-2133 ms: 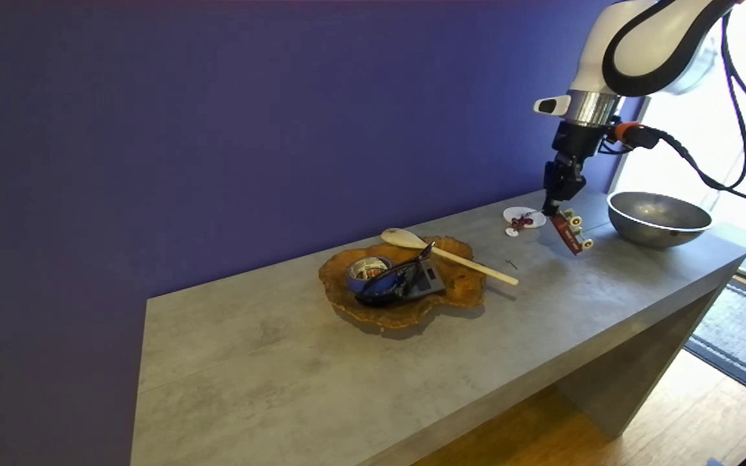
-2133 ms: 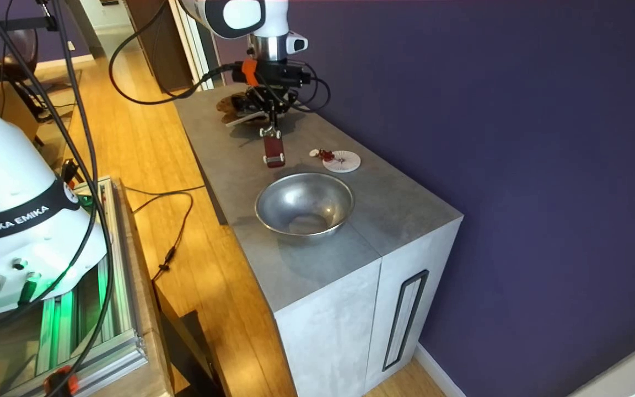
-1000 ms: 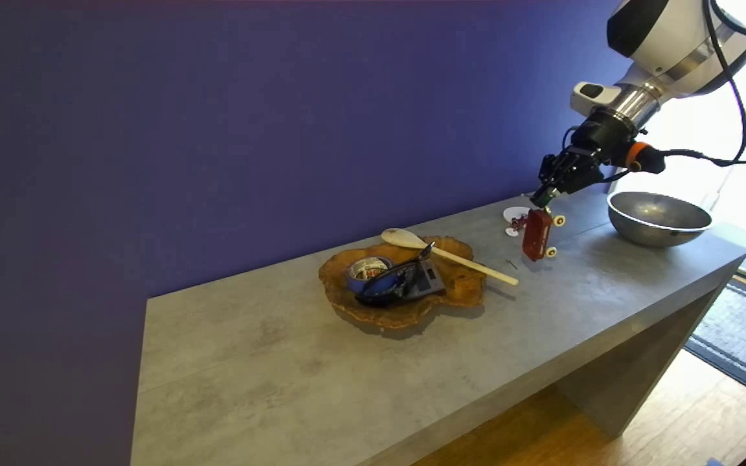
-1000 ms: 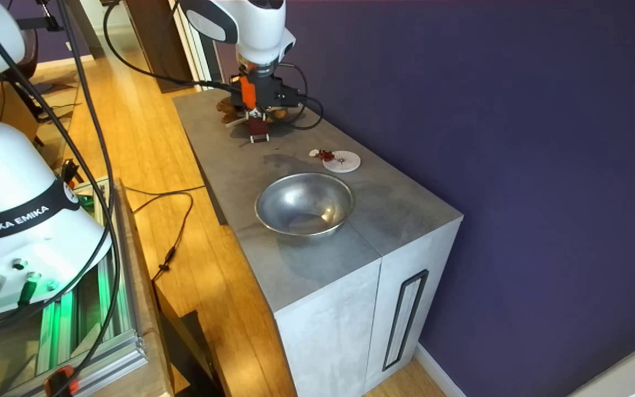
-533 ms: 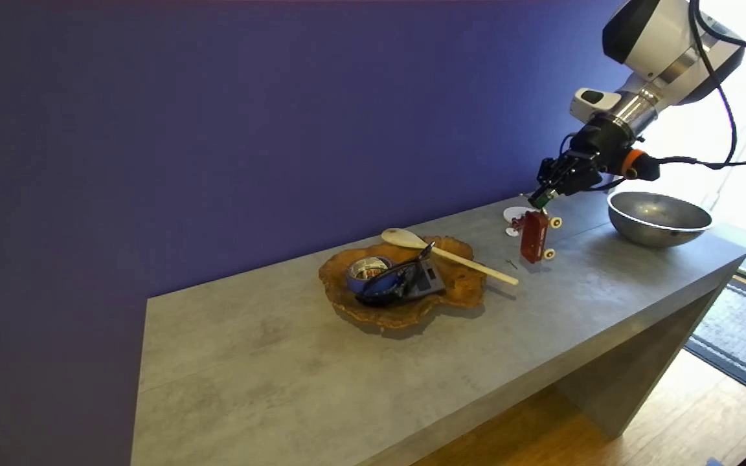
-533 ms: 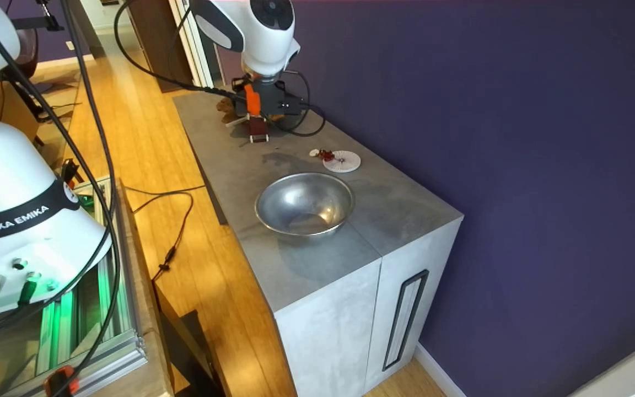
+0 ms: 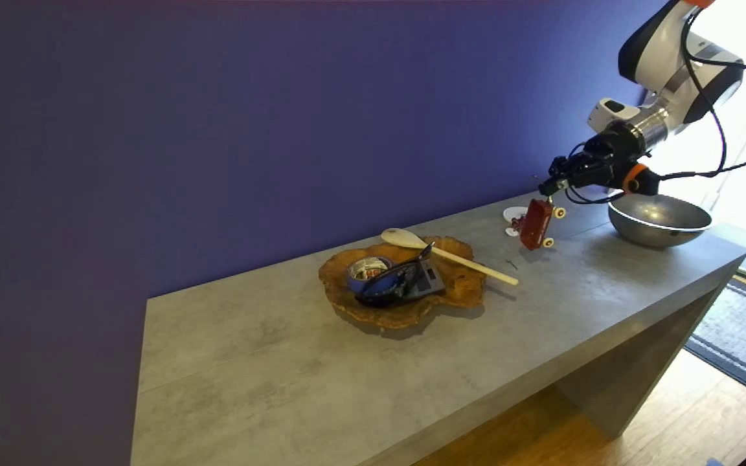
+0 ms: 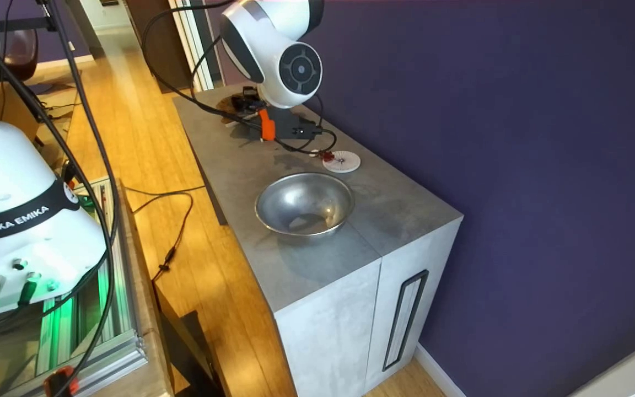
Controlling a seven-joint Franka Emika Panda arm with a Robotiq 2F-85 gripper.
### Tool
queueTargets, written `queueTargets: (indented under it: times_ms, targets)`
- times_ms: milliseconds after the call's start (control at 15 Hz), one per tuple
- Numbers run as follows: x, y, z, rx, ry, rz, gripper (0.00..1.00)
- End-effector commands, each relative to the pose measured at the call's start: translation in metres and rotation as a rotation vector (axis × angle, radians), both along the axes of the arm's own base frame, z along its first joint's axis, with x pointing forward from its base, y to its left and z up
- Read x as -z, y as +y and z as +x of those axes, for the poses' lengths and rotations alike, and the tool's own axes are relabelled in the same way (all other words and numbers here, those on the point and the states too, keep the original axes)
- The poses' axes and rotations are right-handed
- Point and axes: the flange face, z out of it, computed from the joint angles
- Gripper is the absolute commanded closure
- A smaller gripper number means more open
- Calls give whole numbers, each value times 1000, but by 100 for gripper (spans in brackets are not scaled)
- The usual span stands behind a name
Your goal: Put the toy cart upright
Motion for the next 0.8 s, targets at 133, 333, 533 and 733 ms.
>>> queueTargets:
  times_ms: [133, 333, 533, 733]
  targets:
    - [8, 0, -10, -45, -7, 31, 98]
    - [13, 9, -9, -81, 6, 3, 98]
    - [23, 20, -4, -105, 16, -11, 98]
    - [32, 21, -1, -116, 19, -19, 98]
